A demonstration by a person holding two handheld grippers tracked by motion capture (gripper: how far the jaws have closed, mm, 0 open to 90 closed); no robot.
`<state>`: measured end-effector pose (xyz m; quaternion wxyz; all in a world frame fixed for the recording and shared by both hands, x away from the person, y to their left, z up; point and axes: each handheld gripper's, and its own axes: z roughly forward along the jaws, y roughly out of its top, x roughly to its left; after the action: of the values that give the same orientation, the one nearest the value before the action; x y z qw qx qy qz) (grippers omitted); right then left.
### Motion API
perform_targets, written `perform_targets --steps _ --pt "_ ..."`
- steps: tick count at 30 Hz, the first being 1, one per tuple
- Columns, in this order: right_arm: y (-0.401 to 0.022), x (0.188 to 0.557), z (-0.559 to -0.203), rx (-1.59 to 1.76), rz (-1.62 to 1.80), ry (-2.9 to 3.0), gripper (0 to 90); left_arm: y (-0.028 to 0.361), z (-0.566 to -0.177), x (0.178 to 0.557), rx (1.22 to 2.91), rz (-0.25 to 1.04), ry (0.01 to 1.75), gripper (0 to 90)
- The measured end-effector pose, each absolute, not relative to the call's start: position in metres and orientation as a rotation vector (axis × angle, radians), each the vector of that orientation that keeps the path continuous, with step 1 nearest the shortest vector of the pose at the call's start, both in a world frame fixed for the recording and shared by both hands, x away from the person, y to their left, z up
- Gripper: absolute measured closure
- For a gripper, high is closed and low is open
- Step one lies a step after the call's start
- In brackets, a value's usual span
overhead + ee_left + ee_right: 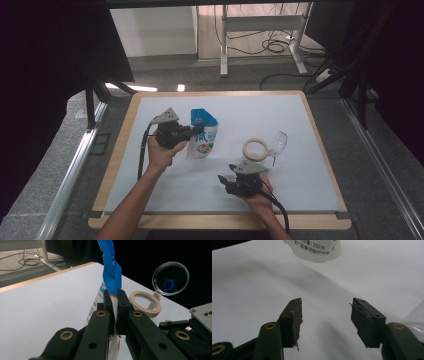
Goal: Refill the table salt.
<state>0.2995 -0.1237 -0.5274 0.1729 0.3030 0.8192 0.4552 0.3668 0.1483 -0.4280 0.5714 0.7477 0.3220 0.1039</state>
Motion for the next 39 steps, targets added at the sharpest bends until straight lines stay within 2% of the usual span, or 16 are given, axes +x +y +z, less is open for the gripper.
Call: perform_targets --steps 19,39 --pt "-0.122 0.302 -0.526 0.87 1.295 2.301 40.3 0.137 -0.425 0.361 1.754 0.224 0.731 90.0" --pt "-0.1 0.309 -0.525 0.865 1.297 2.294 38.6 0.125 -0.415 0.351 1.749 0.206 0.692 90.0"
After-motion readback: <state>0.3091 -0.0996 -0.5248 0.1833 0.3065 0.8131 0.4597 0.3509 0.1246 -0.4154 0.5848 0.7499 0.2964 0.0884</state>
